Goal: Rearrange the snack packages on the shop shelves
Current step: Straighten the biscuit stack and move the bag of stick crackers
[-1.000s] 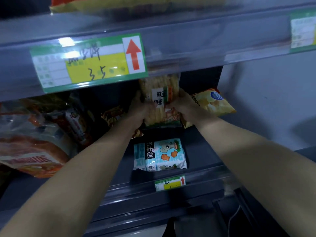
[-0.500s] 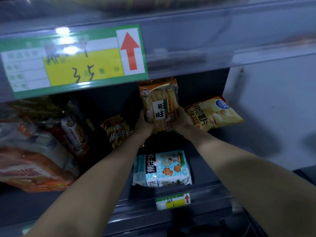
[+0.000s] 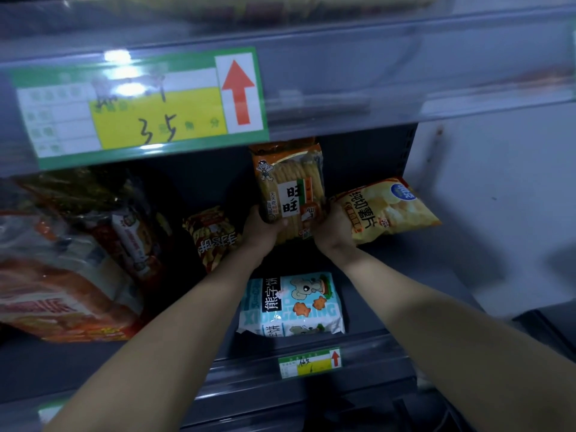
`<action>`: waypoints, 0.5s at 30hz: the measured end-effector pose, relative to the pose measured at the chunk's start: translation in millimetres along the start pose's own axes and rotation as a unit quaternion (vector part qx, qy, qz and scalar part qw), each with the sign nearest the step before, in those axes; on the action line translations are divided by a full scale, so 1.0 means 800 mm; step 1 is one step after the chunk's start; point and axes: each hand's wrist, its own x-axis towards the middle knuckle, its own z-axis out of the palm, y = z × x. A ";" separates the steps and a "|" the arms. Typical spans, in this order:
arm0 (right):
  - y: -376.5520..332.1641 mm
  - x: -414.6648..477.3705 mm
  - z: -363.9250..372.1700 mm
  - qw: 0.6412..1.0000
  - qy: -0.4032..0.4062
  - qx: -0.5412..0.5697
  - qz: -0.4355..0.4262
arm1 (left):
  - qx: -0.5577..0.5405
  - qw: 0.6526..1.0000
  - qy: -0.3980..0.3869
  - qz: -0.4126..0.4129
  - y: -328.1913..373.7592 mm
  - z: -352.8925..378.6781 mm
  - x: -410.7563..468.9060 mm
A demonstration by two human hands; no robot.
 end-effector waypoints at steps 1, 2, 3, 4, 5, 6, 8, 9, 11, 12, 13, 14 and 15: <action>0.000 -0.003 0.000 1.000 0.004 0.002 -0.001 | 0.004 1.000 0.003 -0.003 0.000 0.000 -0.002; 0.001 -0.007 0.000 1.000 0.011 0.003 -0.005 | 0.007 1.000 0.006 -0.006 0.000 -0.001 -0.003; 0.001 -0.010 0.000 1.000 0.017 0.006 -0.013 | 0.012 1.000 0.009 -0.007 0.000 -0.002 -0.006; 0.002 -0.013 0.000 0.999 0.023 0.012 -0.021 | 0.020 1.000 0.012 -0.007 0.001 -0.004 -0.009; 0.002 -0.017 -0.001 0.999 0.028 0.019 -0.027 | 0.027 0.999 0.017 -0.005 0.003 -0.006 -0.013; 0.002 -0.022 -0.003 0.999 0.031 0.024 -0.033 | 0.032 0.999 0.023 -0.002 0.005 -0.008 -0.017; -0.001 -0.033 -0.008 0.998 0.037 0.024 -0.042 | 0.030 0.999 0.036 0.010 0.011 -0.013 -0.027; -0.003 -0.039 -0.012 0.998 0.039 0.019 -0.046 | 0.026 0.999 0.042 0.017 0.015 -0.017 -0.034; -0.011 -0.055 -0.020 0.998 0.033 0.006 -0.054 | 0.010 0.999 0.046 0.027 0.022 -0.024 -0.051; -0.017 -0.065 -0.025 0.998 0.029 0.006 -0.056 | 0.001 0.999 0.043 0.031 0.026 -0.027 -0.062; -0.022 -0.076 -0.030 0.998 0.021 0.003 -0.060 | -0.005 0.998 0.042 0.036 0.030 -0.030 -0.075; -0.027 -0.088 -0.037 0.997 0.015 -0.004 -0.069 | -0.005 0.998 0.044 0.041 0.035 -0.032 -0.089; -0.031 -0.102 -0.044 0.997 0.010 -0.010 -0.079 | -0.002 0.998 0.049 0.047 0.040 -0.033 -0.104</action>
